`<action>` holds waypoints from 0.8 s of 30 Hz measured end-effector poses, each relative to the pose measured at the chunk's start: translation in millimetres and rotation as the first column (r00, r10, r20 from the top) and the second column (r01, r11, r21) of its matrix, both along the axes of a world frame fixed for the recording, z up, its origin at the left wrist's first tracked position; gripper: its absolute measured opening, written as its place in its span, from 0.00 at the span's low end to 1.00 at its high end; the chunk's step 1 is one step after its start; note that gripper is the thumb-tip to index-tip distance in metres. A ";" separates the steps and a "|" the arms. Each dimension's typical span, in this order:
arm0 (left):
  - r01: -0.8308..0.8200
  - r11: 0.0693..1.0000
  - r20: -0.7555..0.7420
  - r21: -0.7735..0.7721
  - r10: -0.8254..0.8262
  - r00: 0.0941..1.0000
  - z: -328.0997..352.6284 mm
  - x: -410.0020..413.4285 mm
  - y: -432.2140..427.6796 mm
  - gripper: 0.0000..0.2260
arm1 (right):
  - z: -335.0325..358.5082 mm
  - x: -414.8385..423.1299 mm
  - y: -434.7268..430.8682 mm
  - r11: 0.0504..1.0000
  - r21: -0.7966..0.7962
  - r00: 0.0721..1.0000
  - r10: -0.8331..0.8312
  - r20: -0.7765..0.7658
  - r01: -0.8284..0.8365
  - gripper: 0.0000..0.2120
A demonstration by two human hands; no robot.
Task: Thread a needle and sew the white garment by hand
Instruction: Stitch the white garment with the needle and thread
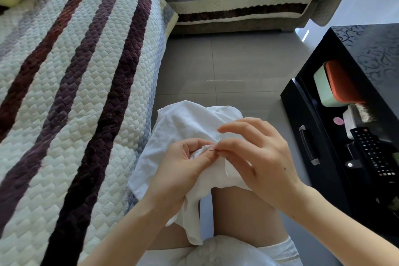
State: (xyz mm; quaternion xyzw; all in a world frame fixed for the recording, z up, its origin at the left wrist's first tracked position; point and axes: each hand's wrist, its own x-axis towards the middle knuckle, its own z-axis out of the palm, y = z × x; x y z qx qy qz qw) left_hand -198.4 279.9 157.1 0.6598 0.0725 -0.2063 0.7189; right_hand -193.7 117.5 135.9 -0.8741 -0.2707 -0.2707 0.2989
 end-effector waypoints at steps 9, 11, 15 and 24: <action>0.037 0.988 0.171 0.147 -0.062 0.983 0.2 1.2 -7.8 0.04 | 7.2 -4.2 6.9 0.890 0.408 0.897 0.335 -0.287 -0.201 0.08; 0.033 0.978 0.232 0.205 -0.081 0.969 3.3 2.5 -10.0 0.05 | 14.1 -9.2 4.6 0.815 0.567 0.816 0.406 -0.412 -0.119 0.07; -0.037 0.897 0.273 0.440 -0.095 0.957 -5.4 5.0 -10.6 0.03 | 43.2 -10.3 -0.3 0.733 0.672 0.841 0.426 -0.334 -0.104 0.06; -0.005 0.921 0.071 0.390 -0.025 0.997 -14.7 9.3 15.4 0.07 | 13.8 67.1 -65.1 0.808 0.513 0.704 0.184 -0.686 0.290 0.13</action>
